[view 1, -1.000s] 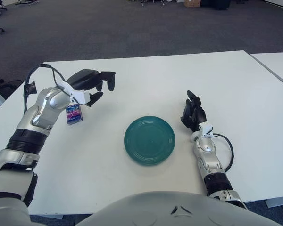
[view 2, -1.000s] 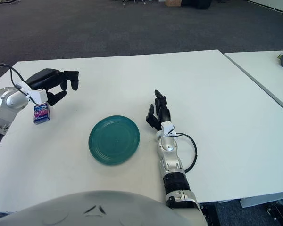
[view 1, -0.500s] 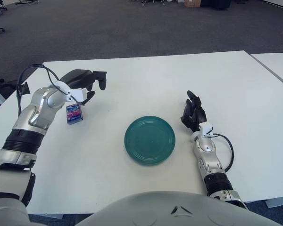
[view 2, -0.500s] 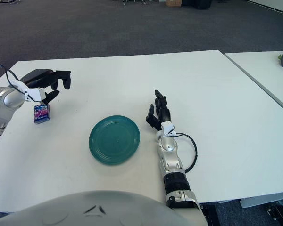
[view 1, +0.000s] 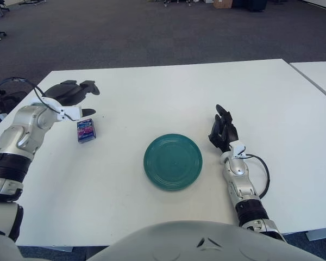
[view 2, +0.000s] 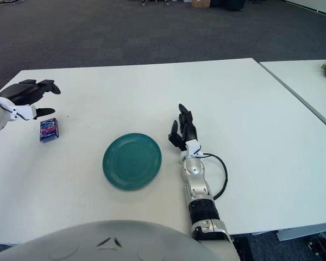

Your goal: Put the gum into the plate.

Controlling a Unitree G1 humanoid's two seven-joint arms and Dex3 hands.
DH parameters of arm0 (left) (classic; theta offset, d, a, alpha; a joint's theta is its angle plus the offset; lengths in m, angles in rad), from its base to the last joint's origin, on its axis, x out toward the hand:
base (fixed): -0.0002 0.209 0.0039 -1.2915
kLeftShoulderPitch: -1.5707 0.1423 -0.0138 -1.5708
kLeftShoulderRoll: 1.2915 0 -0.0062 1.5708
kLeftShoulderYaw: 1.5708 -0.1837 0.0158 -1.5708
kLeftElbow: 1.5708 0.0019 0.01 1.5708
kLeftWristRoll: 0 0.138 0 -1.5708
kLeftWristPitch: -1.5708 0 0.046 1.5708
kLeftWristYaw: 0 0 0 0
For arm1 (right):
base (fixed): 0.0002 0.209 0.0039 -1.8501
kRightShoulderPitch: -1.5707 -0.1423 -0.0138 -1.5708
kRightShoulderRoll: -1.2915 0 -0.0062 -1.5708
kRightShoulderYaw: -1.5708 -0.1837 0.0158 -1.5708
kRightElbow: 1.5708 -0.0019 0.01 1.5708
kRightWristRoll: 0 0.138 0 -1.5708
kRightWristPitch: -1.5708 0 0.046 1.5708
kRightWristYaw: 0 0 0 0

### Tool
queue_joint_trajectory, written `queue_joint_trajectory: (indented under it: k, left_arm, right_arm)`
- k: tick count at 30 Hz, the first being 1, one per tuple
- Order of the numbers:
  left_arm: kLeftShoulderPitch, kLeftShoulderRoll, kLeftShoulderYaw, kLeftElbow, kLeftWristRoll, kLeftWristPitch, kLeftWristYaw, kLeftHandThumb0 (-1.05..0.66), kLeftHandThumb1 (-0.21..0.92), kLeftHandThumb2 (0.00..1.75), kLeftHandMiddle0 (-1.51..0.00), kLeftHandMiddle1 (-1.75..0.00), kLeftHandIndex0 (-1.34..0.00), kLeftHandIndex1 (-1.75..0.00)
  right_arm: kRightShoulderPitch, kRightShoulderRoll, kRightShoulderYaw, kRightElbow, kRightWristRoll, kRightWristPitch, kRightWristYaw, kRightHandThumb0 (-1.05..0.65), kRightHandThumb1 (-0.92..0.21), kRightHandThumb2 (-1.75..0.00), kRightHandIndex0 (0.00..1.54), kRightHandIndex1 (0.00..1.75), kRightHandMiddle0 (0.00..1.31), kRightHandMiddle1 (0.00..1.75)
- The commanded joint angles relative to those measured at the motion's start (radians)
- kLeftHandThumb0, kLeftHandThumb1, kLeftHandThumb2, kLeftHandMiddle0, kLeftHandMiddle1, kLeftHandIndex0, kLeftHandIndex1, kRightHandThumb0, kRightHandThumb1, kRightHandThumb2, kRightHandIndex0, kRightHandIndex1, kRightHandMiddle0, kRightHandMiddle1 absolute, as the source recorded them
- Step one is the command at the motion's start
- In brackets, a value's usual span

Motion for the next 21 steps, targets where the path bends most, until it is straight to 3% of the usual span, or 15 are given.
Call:
queue_joint_trajectory:
  k: [1,9,21]
  left_arm:
    - [-0.019,0.021,-0.021,0.098,0.034,-0.004,0.044,-1.04,0.92,0.40,0.00,-0.03,0.00,-0.29]
    - [-0.072,0.011,-0.057,0.268,0.028,-0.023,0.048,-1.05,0.92,0.43,0.00,0.00,0.00,-0.06]
    - [-0.130,-0.041,-0.101,0.462,0.005,-0.013,0.058,-1.05,0.92,0.42,0.00,0.00,0.00,0.00]
  right_arm:
    - [0.044,-0.004,-0.004,0.061,0.000,0.068,0.003,-0.62,-0.92,-0.98,0.16,0.00,0.00,0.41]
    - [0.048,-0.010,-0.002,0.055,0.003,0.078,0.014,-0.63,-0.92,-0.98,0.15,0.00,0.00,0.39]
    - [0.040,-0.011,-0.009,0.061,0.012,0.078,0.021,-0.62,-0.92,-0.98,0.14,0.00,0.00,0.38]
